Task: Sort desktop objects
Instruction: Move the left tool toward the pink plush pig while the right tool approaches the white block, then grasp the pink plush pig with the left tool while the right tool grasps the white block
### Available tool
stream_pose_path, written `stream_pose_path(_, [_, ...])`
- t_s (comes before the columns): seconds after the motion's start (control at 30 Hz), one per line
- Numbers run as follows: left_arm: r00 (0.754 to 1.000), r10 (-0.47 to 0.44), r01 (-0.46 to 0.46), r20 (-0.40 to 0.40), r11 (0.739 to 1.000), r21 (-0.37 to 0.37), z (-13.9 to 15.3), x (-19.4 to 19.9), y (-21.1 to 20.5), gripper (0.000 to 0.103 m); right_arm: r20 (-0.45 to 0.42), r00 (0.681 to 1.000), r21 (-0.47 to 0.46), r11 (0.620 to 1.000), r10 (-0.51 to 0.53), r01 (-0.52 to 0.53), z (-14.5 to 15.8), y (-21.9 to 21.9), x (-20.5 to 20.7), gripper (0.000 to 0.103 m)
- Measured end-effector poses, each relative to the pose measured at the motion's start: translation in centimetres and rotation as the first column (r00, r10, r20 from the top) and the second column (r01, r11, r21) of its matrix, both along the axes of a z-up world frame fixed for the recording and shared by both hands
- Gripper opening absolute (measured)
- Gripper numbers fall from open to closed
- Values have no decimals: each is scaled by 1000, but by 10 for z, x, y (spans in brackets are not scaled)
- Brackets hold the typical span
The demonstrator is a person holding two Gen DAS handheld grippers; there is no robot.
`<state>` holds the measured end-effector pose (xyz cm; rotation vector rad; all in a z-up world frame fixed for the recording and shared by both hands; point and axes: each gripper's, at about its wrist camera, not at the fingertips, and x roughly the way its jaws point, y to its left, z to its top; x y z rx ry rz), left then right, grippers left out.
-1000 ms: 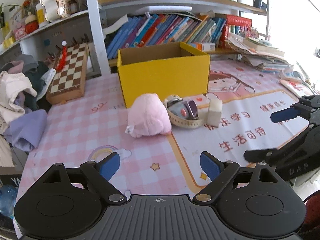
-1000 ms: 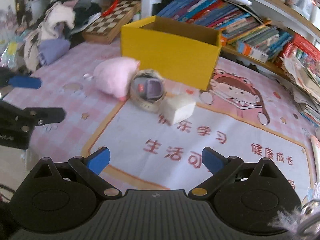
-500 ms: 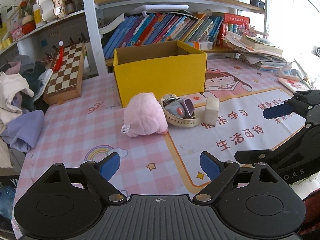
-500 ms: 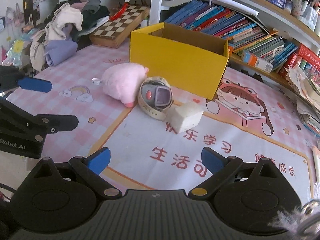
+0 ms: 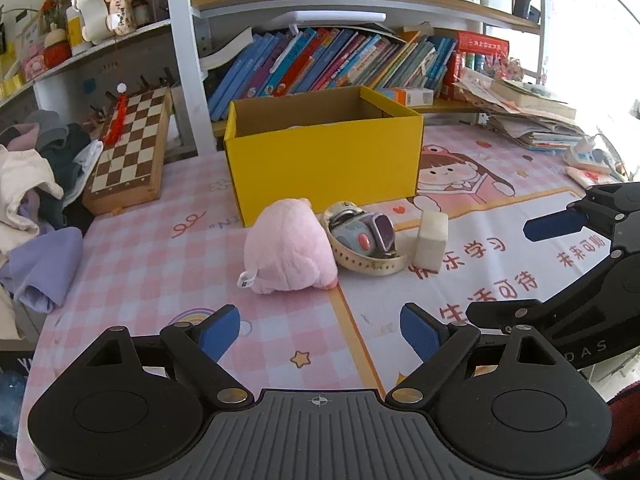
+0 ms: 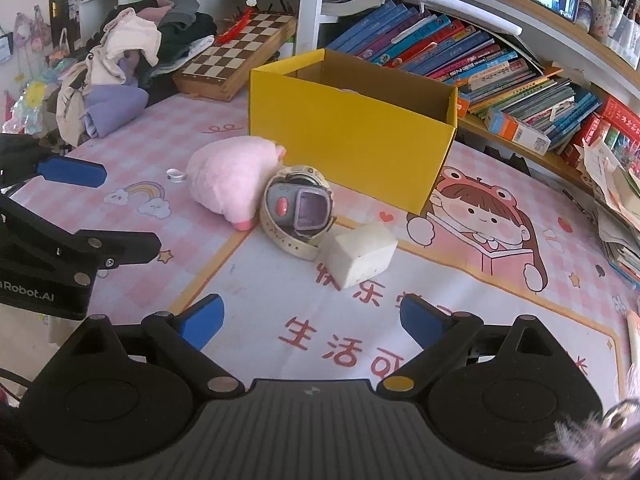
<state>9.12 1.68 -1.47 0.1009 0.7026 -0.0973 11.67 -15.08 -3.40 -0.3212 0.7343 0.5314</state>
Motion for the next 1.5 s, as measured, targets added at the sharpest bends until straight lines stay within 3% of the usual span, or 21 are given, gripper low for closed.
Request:
stream_pose_path(0.17, [1000, 15, -15, -3, 1000, -5, -1, 10, 1, 90, -5, 1000, -3, 1000, 3, -3, -1, -1, 14, 96])
stream_pose_path(0.7, [999, 43, -43, -15, 999, -13, -7, 42, 0, 86, -56, 998, 5, 1000, 31, -31, -10, -2, 59, 80])
stream_pose_path(1.5, [985, 158, -160, -68, 987, -22, -27, 100, 13, 82, -146, 988, -6, 998, 56, -58, -33, 6, 112, 76])
